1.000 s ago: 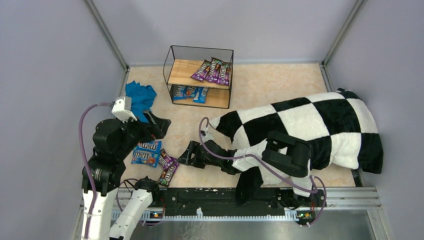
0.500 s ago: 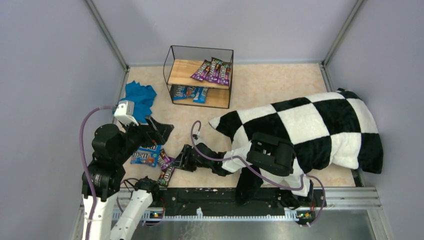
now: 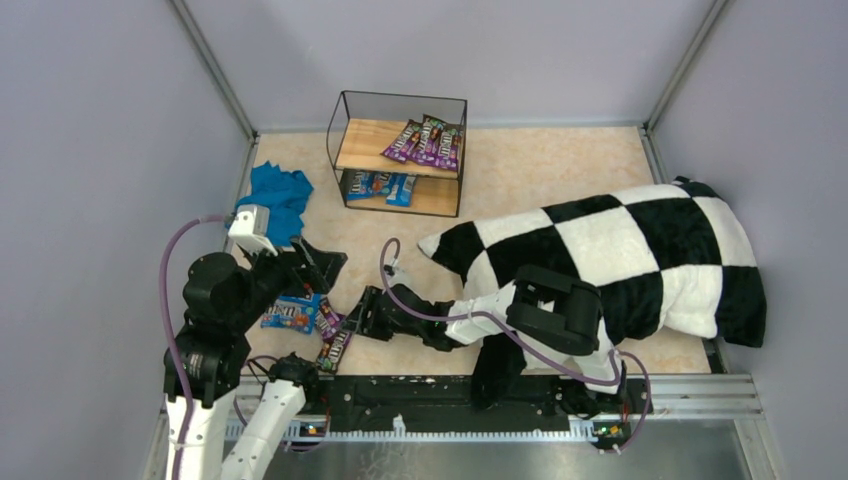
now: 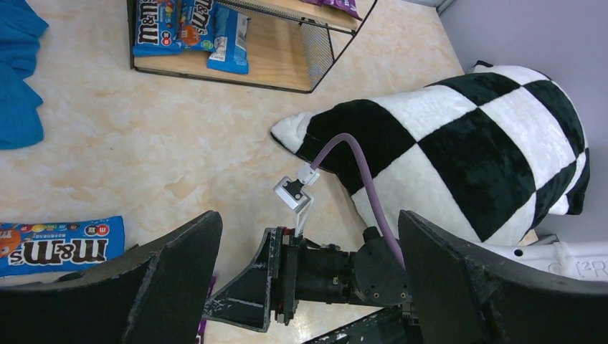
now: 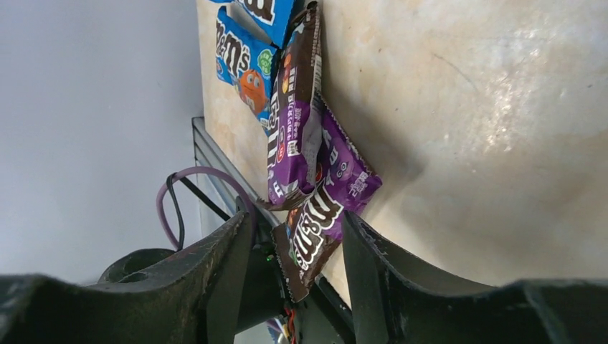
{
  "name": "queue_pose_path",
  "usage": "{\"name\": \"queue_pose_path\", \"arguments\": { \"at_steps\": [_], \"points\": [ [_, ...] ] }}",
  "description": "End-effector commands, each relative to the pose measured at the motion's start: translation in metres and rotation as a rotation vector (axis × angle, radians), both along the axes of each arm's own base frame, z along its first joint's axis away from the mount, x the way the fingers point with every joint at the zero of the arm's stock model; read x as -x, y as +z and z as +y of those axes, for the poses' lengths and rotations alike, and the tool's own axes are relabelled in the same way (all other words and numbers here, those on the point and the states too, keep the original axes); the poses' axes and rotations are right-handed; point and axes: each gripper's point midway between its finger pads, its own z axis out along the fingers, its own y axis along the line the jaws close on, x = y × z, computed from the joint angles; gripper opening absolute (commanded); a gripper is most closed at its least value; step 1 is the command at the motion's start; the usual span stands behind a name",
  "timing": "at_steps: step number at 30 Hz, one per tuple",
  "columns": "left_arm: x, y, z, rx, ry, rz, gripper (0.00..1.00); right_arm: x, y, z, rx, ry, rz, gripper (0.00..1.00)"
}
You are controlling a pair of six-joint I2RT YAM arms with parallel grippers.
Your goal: Place and organize the candy bags onto the shelf
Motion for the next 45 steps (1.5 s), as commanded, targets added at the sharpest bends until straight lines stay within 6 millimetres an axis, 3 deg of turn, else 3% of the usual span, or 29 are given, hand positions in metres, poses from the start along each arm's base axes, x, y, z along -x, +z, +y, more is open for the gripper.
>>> {"name": "queue_pose_path", "arguments": {
  "at_steps": [1,9,16,19,22,28,31,33,39,41,45],
  "points": [
    [-0.002,0.009,-0.003,-0.005,-0.026,-0.050,0.99,0.005,0.023,0.018,-0.046,0.007,-0.015,0.49],
    [0.001,0.010,-0.007,0.009,-0.047,-0.047,0.99,0.001,0.004,0.037,-0.019,0.009,0.015,0.41],
    [0.003,0.009,-0.009,0.018,-0.060,-0.042,0.99,-0.005,-0.010,0.040,0.003,-0.019,0.032,0.50],
    [0.002,0.009,-0.010,0.022,-0.063,-0.040,0.99,-0.009,-0.014,0.043,-0.004,-0.022,0.038,0.49],
    [0.001,0.009,-0.011,0.023,-0.063,-0.037,0.99,-0.014,-0.012,0.046,-0.028,-0.023,0.048,0.41],
    [-0.001,0.008,-0.012,0.028,-0.064,-0.026,0.99,-0.028,0.007,0.041,-0.076,-0.049,0.038,0.11],
    [-0.001,0.008,-0.014,0.043,-0.074,-0.016,0.99,-0.035,0.028,0.030,-0.108,-0.062,0.009,0.01],
    [-0.001,0.009,-0.017,0.057,-0.084,-0.011,0.99,-0.037,0.042,0.018,-0.128,-0.065,-0.012,0.00],
    [-0.005,0.003,-0.031,0.139,-0.130,0.027,0.99,-0.046,0.077,-0.042,-0.162,-0.101,-0.078,0.00],
    [-0.007,-0.005,-0.039,0.196,-0.157,0.065,0.99,-0.044,0.084,-0.063,-0.174,-0.102,-0.100,0.00],
    [-0.008,-0.017,-0.063,0.349,-0.254,0.144,0.99,-0.042,0.119,-0.101,-0.233,-0.124,-0.192,0.00]
  ]
}}
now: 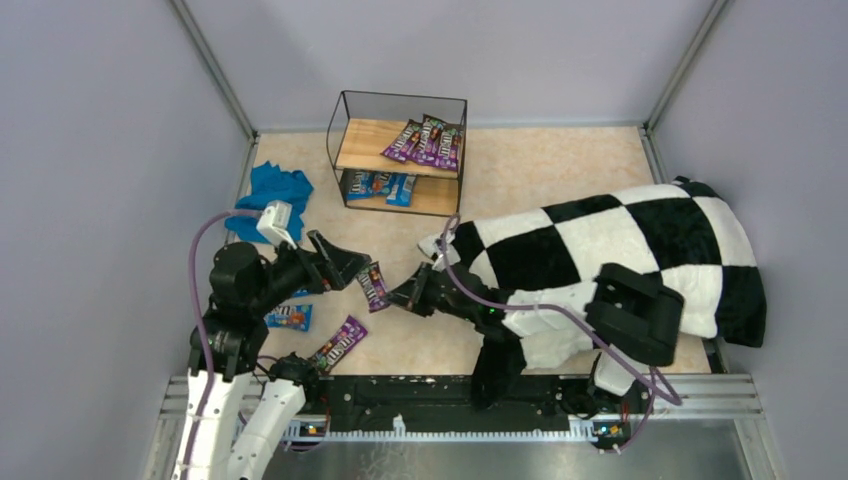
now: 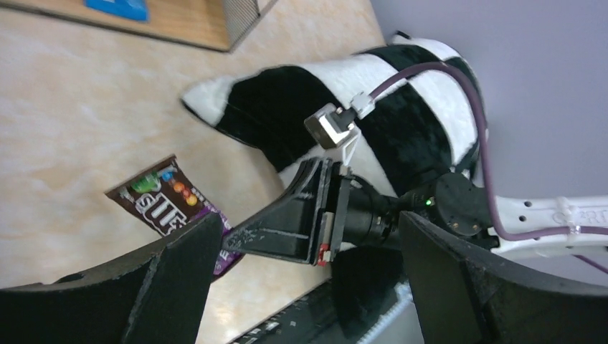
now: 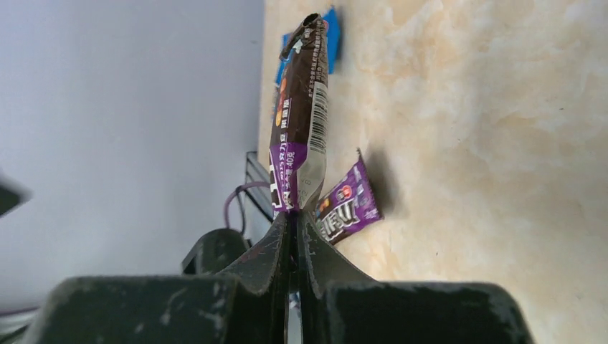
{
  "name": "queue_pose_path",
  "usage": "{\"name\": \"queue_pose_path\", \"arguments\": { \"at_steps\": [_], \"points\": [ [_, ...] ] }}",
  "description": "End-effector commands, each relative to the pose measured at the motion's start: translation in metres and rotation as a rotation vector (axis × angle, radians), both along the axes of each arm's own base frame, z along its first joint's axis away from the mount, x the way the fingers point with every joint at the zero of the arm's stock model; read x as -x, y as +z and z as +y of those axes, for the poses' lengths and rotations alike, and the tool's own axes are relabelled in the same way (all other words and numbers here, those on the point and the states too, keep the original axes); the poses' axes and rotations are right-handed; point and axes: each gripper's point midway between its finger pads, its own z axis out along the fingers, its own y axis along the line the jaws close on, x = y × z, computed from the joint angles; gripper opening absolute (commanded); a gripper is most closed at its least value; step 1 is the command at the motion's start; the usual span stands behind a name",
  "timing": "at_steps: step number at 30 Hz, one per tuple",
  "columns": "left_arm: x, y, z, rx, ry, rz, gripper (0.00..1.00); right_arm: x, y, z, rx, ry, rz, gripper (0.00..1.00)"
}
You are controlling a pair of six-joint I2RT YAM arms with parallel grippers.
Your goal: Place and organize the candy bags onto the shelf
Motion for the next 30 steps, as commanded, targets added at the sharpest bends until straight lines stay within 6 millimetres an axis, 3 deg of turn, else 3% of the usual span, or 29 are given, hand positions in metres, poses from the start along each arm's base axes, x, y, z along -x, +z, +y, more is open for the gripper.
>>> {"name": "queue_pose_path", "arguments": {
  "at_steps": [1,5,11,17,23,30],
  "points": [
    [-0.002,-0.001,-0.033,0.224,-0.141,0.080,0.99,-0.003,0.067,-0.030,-0.135,-0.030,-0.175,0.00],
    [0.004,-0.003,-0.053,0.386,-0.269,0.125,0.99,-0.010,0.103,-0.068,-0.169,-0.129,-0.276,0.00],
    [0.007,-0.001,-0.059,0.552,-0.273,0.150,0.98,-0.030,0.163,-0.116,-0.238,-0.311,-0.394,0.00],
    [0.008,0.014,-0.080,0.703,-0.320,0.112,0.98,-0.040,0.219,-0.124,-0.356,-0.354,-0.462,0.00],
    [-0.002,0.035,-0.128,0.691,-0.396,0.066,0.98,-0.043,0.239,-0.119,-0.383,-0.353,-0.482,0.00],
    [-0.018,0.045,-0.127,0.749,-0.331,0.017,0.78,-0.045,0.237,-0.125,-0.363,-0.376,-0.473,0.00]
  ]
}}
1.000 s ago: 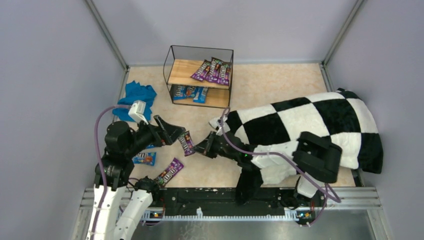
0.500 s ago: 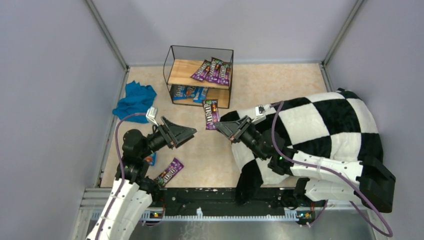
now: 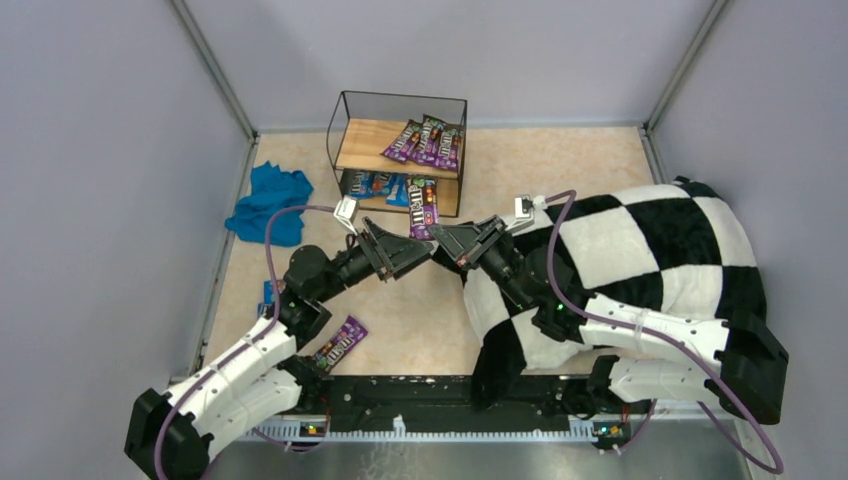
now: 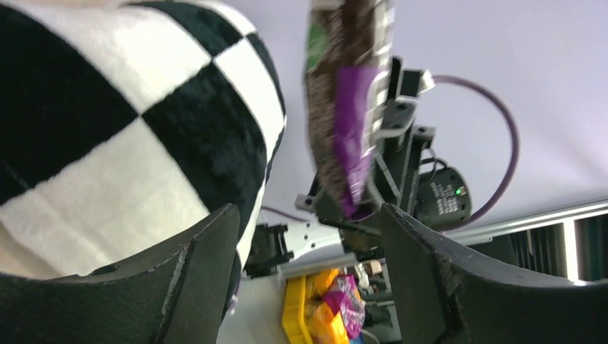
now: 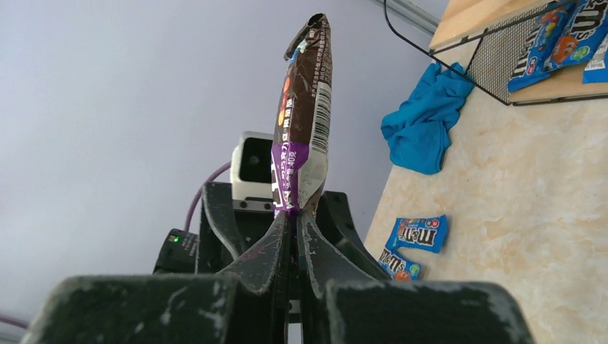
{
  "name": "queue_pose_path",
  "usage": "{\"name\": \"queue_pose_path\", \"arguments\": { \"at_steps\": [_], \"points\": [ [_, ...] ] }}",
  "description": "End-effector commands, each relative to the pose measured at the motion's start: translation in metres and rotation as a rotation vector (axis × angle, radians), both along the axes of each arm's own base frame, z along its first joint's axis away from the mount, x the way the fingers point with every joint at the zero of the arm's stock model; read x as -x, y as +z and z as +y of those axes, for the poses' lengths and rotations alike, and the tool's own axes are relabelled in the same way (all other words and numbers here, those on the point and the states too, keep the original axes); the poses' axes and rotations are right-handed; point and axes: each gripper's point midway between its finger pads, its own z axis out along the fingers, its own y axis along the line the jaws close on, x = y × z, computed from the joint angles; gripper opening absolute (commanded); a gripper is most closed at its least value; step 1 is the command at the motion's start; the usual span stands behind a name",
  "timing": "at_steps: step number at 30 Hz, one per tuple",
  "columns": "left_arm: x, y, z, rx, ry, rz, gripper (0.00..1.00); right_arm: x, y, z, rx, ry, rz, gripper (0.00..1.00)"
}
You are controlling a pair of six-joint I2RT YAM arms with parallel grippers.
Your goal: Place and organize the candy bags onto the shelf
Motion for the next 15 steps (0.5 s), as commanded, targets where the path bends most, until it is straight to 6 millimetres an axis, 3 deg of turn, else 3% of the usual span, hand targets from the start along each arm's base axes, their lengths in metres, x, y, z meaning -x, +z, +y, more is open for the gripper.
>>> {"name": "queue_pose_path", "arguments": {
  "at_steps": [1,6,12,15],
  "points": [
    [-0.010,0.056,0.009,0.122,0.092,-0.166,0.77,-0.005,0.030,-0.011,-0.051,-0.044,-0.043,0.00],
    [-0.015,0.065,0.002,0.123,0.071,-0.155,0.77,-0.003,0.028,-0.010,-0.047,-0.028,-0.045,0.00],
    [-0.021,0.056,0.002,0.157,0.090,-0.083,0.53,-0.002,0.026,-0.011,-0.047,-0.025,-0.055,0.00],
    [-0.026,0.053,0.006,0.153,0.128,-0.064,0.47,-0.003,0.025,-0.017,-0.055,-0.044,-0.054,0.00]
  ]
}}
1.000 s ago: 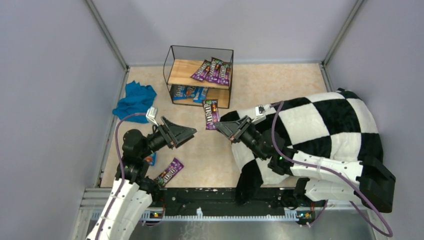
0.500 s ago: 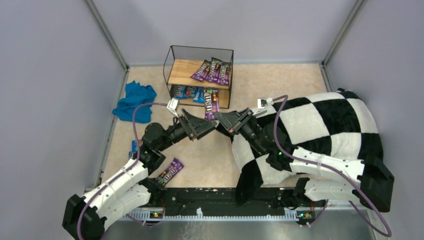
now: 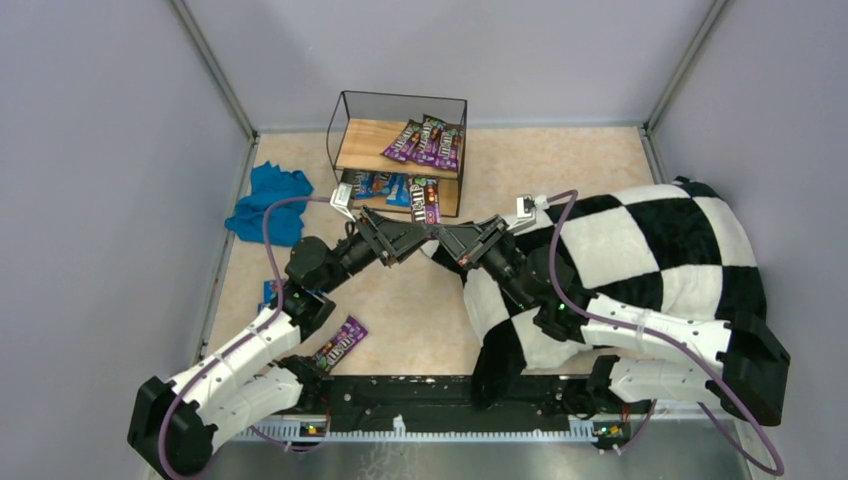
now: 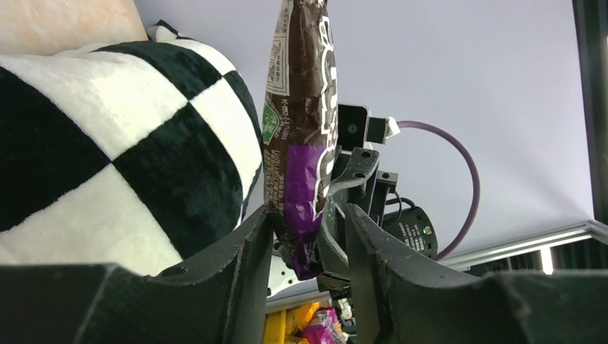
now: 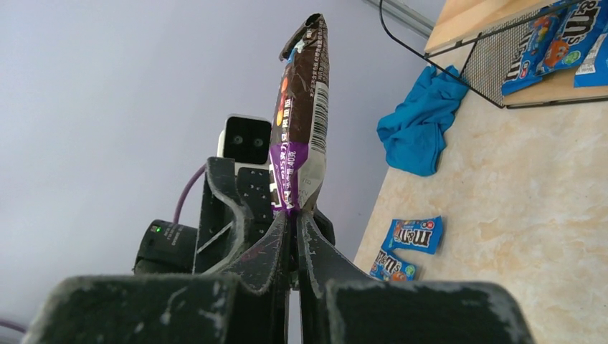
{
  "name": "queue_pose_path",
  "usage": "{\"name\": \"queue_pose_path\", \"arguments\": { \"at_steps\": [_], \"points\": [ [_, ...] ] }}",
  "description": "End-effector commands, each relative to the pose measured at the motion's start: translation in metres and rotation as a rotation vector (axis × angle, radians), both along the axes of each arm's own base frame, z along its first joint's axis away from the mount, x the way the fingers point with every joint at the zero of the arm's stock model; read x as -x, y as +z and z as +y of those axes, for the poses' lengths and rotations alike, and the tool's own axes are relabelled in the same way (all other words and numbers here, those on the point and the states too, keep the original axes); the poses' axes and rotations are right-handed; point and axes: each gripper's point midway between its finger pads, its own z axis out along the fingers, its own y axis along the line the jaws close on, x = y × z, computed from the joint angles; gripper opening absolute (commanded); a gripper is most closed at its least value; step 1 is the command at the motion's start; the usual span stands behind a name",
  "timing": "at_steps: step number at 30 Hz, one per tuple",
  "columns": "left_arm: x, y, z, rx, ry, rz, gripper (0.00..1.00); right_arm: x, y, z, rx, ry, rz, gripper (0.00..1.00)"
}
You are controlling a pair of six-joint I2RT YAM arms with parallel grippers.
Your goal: Place and organize the candy bags onto the shelf
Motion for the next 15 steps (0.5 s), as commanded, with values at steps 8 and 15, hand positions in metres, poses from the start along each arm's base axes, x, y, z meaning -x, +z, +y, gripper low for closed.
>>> {"name": "queue_pose_path", "arguments": {
  "at_steps": [8,15],
  "points": [
    [-0.011,0.018,0.001,0.056,0.076,-0.015,0.26,-0.005,0.025,-0.023,-0.070,-0.051,-0.040,0.00],
    [-0.023,0.014,0.000,-0.011,0.142,-0.016,0.09,-0.013,0.015,-0.028,0.007,-0.054,-0.034,0.21]
  ]
}}
